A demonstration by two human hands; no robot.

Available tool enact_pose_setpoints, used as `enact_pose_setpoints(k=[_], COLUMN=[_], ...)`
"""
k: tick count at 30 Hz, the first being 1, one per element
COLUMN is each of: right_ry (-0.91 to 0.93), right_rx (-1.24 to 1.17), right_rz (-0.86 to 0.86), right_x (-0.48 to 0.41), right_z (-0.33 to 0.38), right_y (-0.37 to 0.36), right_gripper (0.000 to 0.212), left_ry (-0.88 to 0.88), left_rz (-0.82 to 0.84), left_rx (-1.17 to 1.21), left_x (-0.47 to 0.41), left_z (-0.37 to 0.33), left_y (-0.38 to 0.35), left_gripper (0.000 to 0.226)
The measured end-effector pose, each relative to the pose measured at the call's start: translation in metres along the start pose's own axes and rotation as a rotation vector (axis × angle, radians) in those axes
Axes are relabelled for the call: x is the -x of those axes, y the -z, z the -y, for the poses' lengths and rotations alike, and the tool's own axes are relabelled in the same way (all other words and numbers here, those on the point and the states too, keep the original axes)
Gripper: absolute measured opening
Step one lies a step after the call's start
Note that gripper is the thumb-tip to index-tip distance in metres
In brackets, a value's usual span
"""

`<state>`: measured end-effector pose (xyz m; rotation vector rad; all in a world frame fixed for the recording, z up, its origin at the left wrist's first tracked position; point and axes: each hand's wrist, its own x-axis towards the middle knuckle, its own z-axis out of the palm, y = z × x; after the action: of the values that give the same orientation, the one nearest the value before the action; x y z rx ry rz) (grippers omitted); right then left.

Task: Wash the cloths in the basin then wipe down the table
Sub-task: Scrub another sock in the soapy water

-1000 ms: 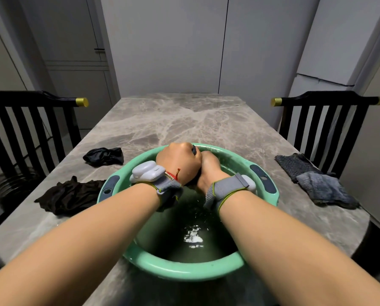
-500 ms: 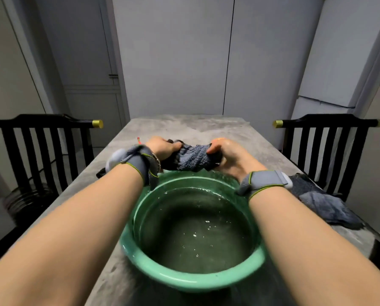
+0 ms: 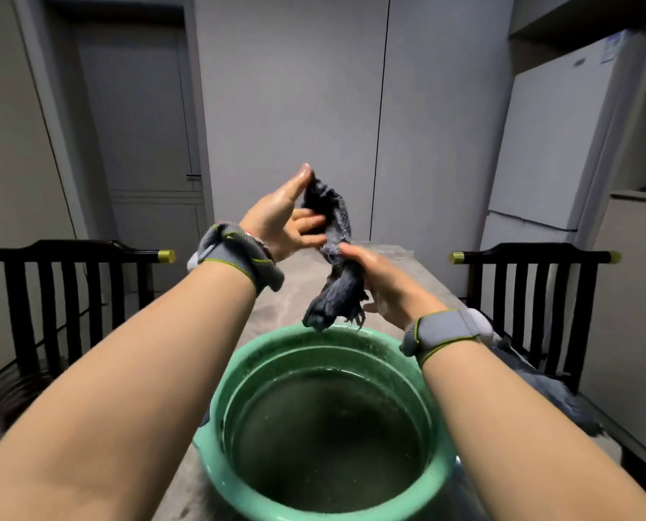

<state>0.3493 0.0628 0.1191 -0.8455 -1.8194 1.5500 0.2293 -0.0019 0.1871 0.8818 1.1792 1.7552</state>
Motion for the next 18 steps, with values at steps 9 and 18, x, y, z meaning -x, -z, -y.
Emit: enact_pose_setpoints(k=[9,18], right_ry=[0.064,0.012], right_rx=[-0.135,0.102], right_rz=[-0.147,-0.254], right_x=[0.008,0.015], right_z=[0.008,-0.006], right_y=[0.021,0.027], right_gripper=[0.022,0.021], left_ry=[0.29,0.231], left_rz=[0.068,0.009], left_rx=[-0.795,-0.702], left_x=[0.004,-0.01], left_z=[0.053,0.079], left_y=[-0.028,-0.041], left_gripper=[0.062,0.033])
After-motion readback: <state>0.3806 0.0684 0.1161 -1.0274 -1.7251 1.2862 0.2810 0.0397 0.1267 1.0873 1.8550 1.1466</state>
